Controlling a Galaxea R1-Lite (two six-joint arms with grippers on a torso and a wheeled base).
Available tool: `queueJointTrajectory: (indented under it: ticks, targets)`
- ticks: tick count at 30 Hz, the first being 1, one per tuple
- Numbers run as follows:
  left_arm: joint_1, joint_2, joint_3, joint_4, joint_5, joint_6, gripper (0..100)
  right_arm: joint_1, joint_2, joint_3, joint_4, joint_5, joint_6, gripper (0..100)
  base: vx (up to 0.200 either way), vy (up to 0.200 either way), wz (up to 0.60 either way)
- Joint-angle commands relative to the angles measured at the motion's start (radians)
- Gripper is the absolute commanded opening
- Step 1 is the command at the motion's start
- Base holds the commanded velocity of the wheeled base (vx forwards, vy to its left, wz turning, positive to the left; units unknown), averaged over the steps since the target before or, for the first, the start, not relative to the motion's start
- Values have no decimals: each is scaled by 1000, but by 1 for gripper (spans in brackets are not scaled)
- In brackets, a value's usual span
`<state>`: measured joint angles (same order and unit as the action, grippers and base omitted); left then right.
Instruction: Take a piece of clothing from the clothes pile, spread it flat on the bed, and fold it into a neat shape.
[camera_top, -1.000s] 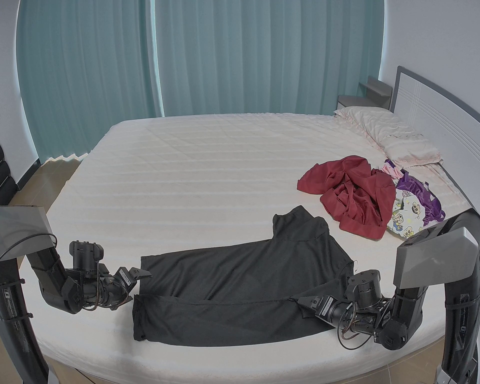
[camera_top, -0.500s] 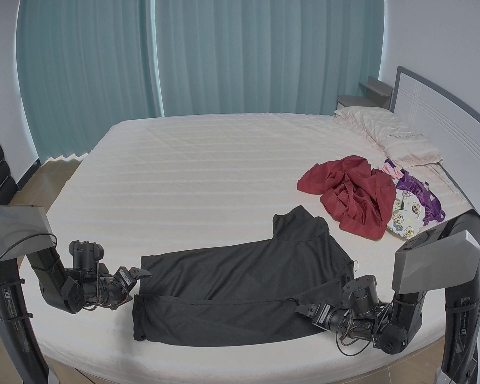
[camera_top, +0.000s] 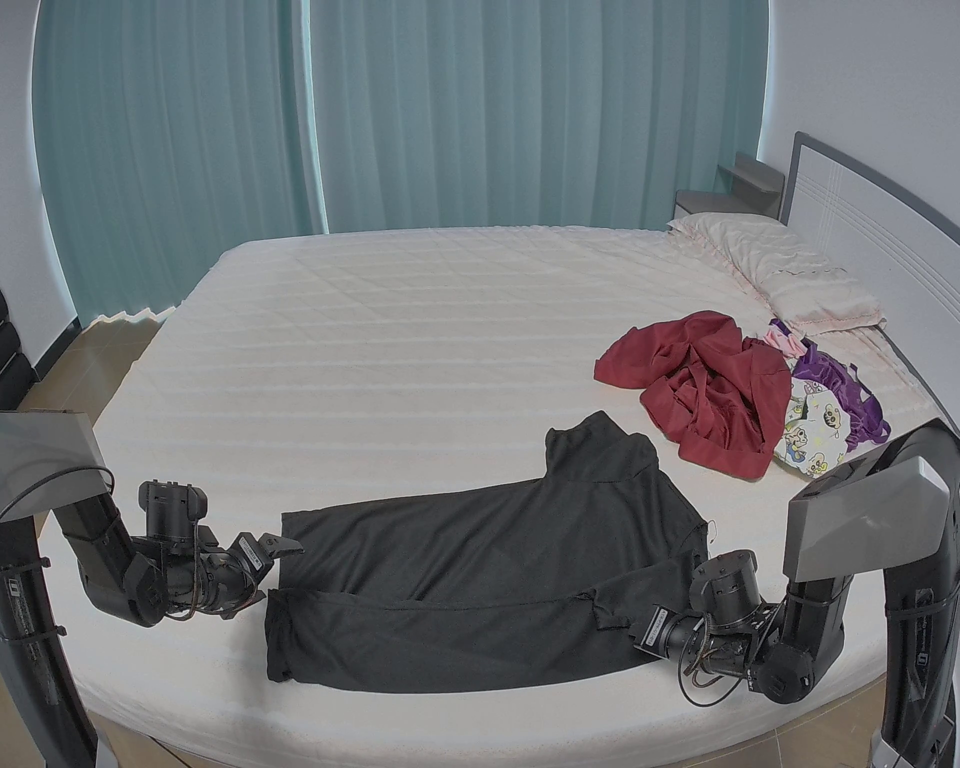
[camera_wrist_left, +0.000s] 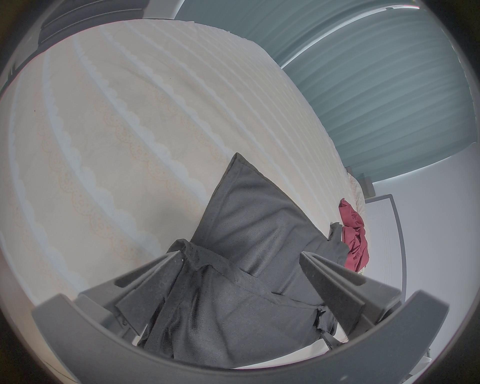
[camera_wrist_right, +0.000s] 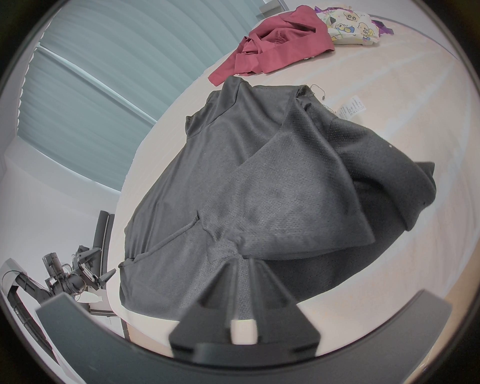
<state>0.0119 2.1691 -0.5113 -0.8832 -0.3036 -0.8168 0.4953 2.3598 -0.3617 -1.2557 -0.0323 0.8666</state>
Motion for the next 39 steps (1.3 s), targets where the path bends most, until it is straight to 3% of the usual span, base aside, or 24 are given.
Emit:
queueJointTrajectory:
  ticks: [1, 9, 15, 20, 21, 26, 31, 39]
  targets:
    - [0, 3, -1, 0, 0, -1, 100, 5, -1, 6, -1, -9, -4, 0, 0, 0, 0]
    - [0, 3, -1, 0, 0, -1, 100, 12, -74, 53, 2, -12, -37, 0, 0, 0, 0]
    - [0, 3, -3, 0, 0, -1, 100, 3, -136, 53, 113, -9, -58, 0, 0, 0, 0]
    - [0, 3, -1, 0, 0, -1, 100, 3, -119, 44, 122, -9, -74, 0, 0, 0, 0]
    - [0, 3, -1, 0, 0, -1, 100, 3, -116, 44, 121, -9, -74, 100, 0, 0, 0]
    - [0, 5, -1, 0, 0, -1, 100, 8, -106, 36, 111, 2, -66, 100, 0, 0, 0]
    - [0, 5, -1, 0, 1, -1, 100, 11, -63, -34, 125, -11, 26, 100, 0, 0, 0]
    - [0, 6, -1, 0, 1, 1, 100, 20, -57, -48, 122, -8, 37, 100, 0, 0, 0]
